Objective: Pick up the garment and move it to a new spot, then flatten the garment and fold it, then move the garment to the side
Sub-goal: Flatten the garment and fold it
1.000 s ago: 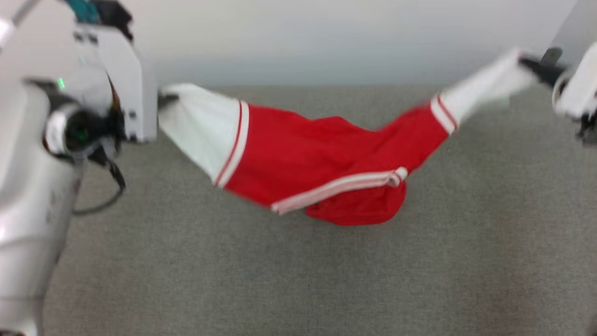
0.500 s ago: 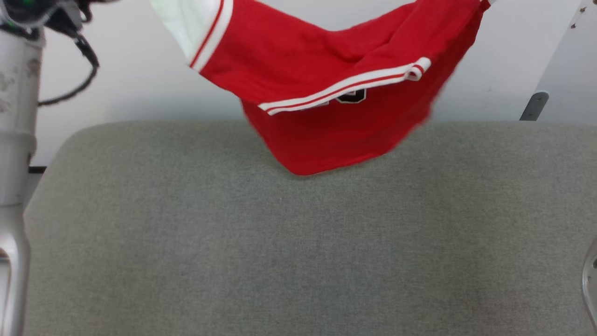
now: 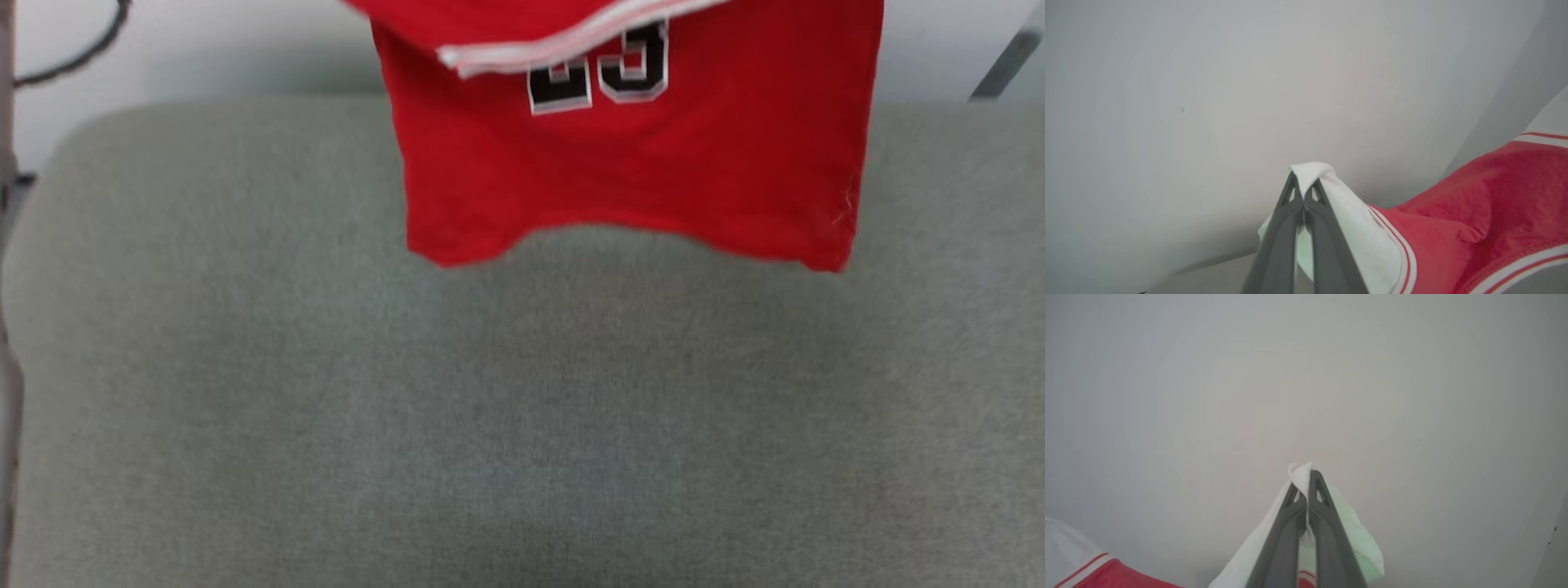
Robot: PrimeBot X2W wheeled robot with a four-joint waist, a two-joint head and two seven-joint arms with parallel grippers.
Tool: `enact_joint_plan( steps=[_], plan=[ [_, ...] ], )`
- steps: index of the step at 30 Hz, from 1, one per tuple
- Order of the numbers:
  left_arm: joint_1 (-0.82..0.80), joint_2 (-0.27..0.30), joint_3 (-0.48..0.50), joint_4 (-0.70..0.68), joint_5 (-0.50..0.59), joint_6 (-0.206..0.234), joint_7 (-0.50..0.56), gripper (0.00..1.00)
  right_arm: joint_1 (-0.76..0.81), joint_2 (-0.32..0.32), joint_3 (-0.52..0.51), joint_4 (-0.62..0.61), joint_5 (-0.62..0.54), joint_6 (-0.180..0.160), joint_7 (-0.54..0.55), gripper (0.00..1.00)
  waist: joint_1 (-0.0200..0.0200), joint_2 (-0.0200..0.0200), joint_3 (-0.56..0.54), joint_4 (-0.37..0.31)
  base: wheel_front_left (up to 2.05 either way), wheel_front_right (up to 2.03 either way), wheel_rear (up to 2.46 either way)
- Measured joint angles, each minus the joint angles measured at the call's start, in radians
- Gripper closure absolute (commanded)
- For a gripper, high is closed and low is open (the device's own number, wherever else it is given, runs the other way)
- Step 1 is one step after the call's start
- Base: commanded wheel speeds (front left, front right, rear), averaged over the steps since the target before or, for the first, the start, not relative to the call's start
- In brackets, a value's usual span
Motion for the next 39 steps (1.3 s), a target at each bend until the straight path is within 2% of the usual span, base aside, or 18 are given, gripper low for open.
enact_joint_plan(
  steps=[2,6,9,12,17,22,28,34,39],
  plan=[
    [-0.034,-0.009,-0.004,0.017,0.027,0.000,-0.086,1.00,-0.033,0.000,0.026,0.040,-0.049,0.000,-0.100,1.00,-0.0001,0.0000,0.047,0.001,0.00,0.00,0.00],
    [-0.148,-0.040,0.003,0.047,0.101,-0.002,-0.360,1.00,-0.134,-0.024,0.080,0.109,-0.172,0.000,-0.395,1.00,0.0000,0.0000,0.143,0.006,0.00,0.00,0.00],
    [-0.214,-0.066,0.014,0.089,0.113,-0.005,-0.513,1.00,-0.202,-0.050,0.101,0.165,-0.252,0.000,-0.579,1.00,0.0000,0.0001,0.211,0.013,0.00,0.00,0.00],
    [-0.237,-0.082,0.013,0.121,0.091,-0.008,-0.599,1.00,-0.236,-0.066,0.143,0.237,-0.308,0.001,-0.677,1.00,0.0000,0.0000,0.275,0.023,0.00,0.00,0.00],
    [-0.170,-0.068,-0.057,0.124,0.004,-0.009,-0.651,1.00,-0.234,-0.105,0.180,0.347,-0.321,0.001,-0.722,1.00,0.0000,0.0000,0.362,0.047,0.00,0.00,0.00],
    [-0.033,-0.037,-0.151,0.138,-0.074,-0.009,-0.625,1.00,-0.158,-0.120,0.206,0.447,-0.231,0.001,-0.720,1.00,0.0000,0.0000,0.399,0.083,0.00,0.00,0.00],
    [0.105,-0.012,-0.228,0.129,-0.183,-0.009,-0.497,1.00,-0.038,-0.146,0.250,0.483,-0.039,0.001,-0.586,1.00,0.0000,0.0000,0.359,0.108,0.00,0.00,0.00],
    [0.259,0.046,-0.286,0.076,-0.243,-0.009,-0.394,1.00,0.153,-0.209,0.339,0.394,0.139,0.001,-0.380,1.00,0.0000,0.0000,0.271,0.113,0.00,0.00,0.00],
    [0.386,0.107,-0.310,0.002,-0.246,-0.004,-0.386,1.00,0.334,-0.287,0.399,0.227,0.288,0.001,-0.208,1.00,0.0000,0.0000,0.181,0.103,0.00,0.00,0.00]
  ],
)
